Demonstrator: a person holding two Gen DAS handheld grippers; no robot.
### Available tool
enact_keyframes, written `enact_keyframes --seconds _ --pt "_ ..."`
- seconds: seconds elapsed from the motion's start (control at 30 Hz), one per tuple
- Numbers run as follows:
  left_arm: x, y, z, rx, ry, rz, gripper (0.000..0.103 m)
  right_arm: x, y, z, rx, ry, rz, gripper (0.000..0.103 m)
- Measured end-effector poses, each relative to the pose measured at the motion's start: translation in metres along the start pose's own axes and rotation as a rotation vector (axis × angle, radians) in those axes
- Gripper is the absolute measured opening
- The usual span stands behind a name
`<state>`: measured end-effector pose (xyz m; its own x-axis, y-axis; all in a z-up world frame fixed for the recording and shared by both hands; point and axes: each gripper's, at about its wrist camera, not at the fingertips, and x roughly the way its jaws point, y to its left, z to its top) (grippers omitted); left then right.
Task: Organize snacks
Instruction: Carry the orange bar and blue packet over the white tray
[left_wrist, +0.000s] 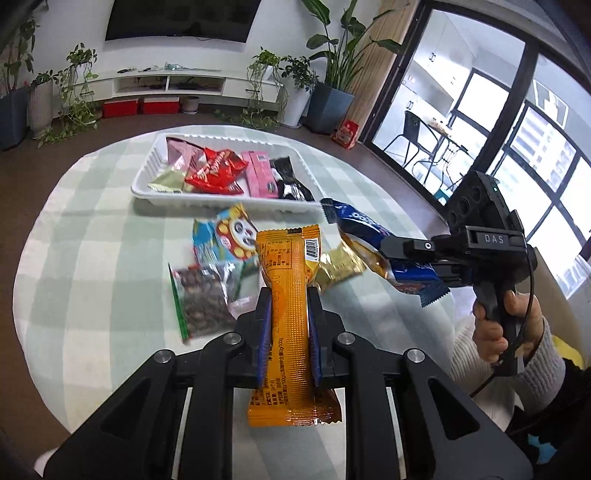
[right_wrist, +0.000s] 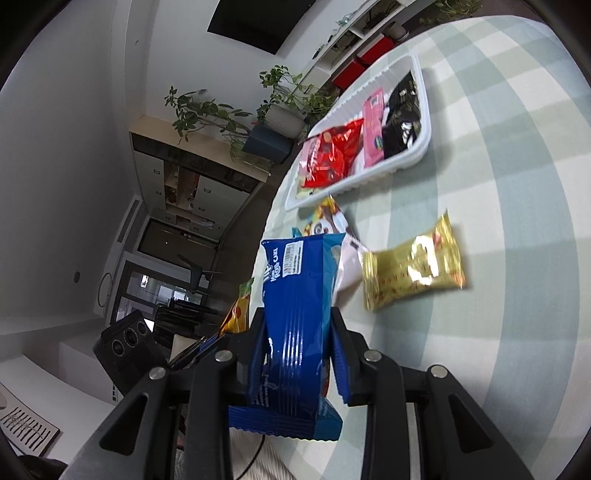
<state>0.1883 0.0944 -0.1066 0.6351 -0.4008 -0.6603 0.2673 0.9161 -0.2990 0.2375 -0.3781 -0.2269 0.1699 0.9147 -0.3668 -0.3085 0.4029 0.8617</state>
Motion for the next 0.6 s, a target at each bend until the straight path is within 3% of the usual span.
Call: enact_keyframes --seconds 0.6 --pt "0.063 0.069 0.118 -0.068 -0.031 0.019 0.015 0.03 -0.004 0.112 -0.007 -0.083 -0.018 0.034"
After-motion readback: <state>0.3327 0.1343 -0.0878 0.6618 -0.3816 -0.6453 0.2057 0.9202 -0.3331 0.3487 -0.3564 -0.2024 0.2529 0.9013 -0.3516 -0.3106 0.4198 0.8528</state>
